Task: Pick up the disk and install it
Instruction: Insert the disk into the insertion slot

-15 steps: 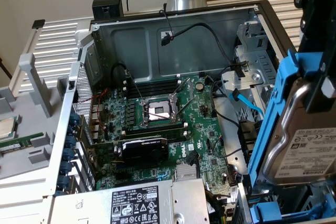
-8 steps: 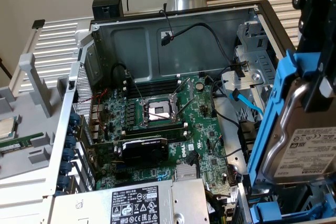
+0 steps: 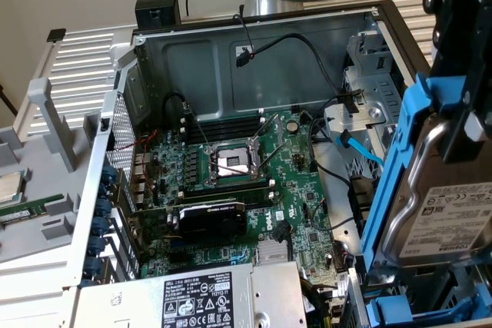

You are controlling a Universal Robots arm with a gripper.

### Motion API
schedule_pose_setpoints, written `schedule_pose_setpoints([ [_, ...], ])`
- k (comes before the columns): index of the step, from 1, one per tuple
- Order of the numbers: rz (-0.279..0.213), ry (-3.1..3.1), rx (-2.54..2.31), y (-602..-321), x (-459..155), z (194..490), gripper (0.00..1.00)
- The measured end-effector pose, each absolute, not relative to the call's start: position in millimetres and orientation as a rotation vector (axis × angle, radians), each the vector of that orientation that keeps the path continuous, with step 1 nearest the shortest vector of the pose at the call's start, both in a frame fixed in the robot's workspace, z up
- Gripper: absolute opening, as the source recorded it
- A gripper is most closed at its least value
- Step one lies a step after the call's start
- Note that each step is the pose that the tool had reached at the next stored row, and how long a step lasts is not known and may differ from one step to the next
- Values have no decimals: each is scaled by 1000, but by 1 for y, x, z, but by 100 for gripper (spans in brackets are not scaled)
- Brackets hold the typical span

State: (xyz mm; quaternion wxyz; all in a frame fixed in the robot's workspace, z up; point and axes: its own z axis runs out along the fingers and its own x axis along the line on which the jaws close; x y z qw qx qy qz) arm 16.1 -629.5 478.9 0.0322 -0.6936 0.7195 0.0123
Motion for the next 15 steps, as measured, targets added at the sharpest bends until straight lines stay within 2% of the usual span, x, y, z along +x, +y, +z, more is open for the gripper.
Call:
schedule_pose_setpoints([
  [15,36,2200,-2161,-629,17,475,36],
])
